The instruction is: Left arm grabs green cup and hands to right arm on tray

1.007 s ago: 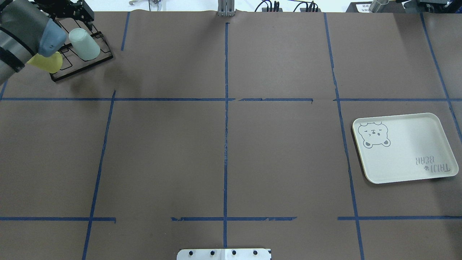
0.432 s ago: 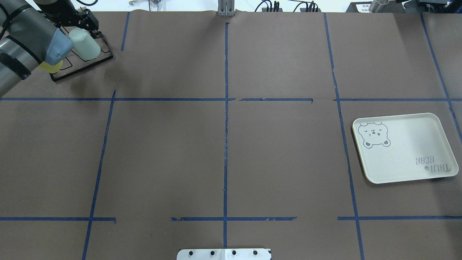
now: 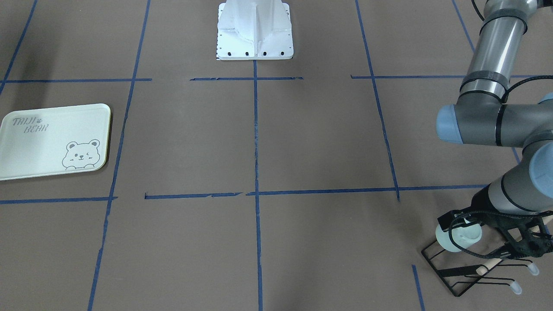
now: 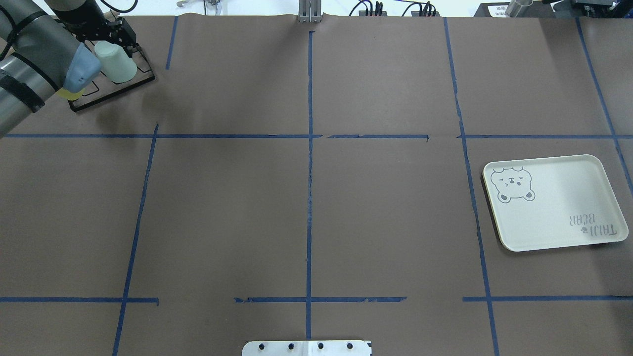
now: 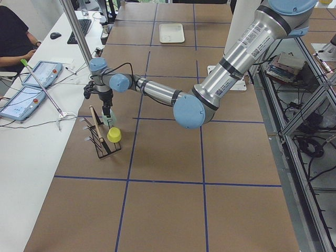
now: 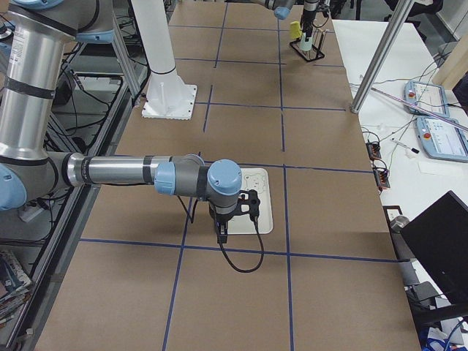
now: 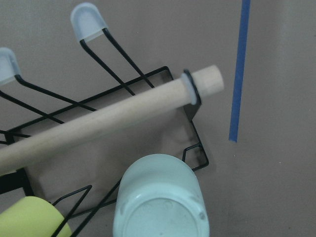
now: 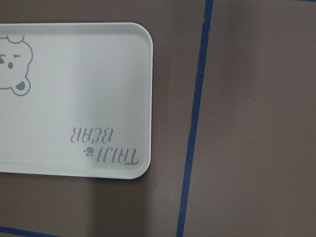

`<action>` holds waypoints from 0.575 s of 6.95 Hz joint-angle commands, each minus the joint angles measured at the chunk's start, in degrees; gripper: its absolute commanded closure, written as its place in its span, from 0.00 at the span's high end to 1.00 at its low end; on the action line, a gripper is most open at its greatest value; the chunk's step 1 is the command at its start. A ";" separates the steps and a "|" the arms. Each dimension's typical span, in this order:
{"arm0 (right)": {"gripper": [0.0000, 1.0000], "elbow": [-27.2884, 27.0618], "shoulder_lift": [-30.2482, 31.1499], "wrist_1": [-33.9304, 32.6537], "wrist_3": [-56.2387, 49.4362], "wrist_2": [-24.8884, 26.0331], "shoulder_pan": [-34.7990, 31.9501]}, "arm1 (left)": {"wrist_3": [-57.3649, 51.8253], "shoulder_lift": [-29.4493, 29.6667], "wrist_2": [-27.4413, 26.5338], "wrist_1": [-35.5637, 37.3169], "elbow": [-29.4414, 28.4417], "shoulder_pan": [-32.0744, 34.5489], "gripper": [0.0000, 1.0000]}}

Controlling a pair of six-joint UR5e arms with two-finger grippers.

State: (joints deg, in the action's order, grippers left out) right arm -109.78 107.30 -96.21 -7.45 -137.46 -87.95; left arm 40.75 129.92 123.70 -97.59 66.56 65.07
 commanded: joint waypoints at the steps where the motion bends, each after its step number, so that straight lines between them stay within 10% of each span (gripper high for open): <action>1: 1.00 0.01 0.01 -0.03 0.07 0.00 0.23 | -0.05 0.07 -0.55 -0.23 -0.55 -0.12 0.95; 4: 1.00 0.09 0.01 -0.03 0.07 0.00 0.32 | -0.23 0.24 -1.26 -0.75 -1.25 -0.21 0.95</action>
State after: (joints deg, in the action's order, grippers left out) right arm -109.72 107.31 -96.24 -7.41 -137.46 -87.67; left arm 40.59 130.12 122.77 -97.99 65.58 64.88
